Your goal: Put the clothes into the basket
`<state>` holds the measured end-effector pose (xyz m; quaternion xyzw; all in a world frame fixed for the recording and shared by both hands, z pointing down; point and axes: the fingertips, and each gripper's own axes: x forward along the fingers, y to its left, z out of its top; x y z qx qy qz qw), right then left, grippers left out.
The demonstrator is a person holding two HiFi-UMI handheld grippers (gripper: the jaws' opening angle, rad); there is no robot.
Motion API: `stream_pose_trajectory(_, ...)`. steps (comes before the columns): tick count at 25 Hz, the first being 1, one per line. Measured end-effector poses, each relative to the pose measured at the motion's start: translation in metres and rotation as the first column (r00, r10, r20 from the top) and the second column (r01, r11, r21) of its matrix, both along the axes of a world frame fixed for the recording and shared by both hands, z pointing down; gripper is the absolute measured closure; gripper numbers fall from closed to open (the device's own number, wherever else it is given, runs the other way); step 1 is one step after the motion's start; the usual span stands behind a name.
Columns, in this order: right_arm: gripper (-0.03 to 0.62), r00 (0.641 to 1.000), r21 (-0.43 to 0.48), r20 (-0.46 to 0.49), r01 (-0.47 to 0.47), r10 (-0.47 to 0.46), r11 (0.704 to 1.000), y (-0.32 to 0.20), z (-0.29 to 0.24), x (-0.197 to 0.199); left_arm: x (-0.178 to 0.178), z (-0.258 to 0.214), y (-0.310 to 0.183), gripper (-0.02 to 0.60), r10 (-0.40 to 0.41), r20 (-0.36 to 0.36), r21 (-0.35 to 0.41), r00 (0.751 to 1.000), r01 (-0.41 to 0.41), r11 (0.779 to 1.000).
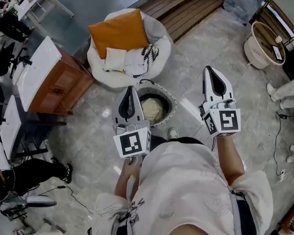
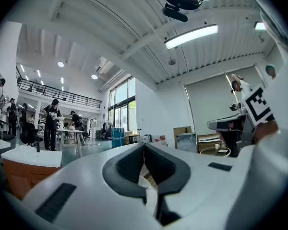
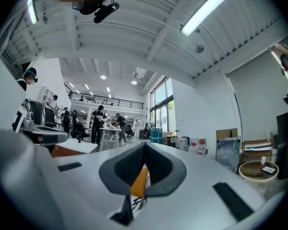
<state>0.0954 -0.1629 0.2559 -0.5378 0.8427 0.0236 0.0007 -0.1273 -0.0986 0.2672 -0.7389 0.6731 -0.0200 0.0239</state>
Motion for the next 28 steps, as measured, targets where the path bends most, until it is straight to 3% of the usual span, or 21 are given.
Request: stream_pose_trajectory(28,0.606,0.998,-0.007,-0.058,0.036,-0.036,0.999,-0.003,0.014,-0.005,0.017,-0.002,-0.006,0.577,-0.002,0.009,0.012,1.000,0.001,1.000)
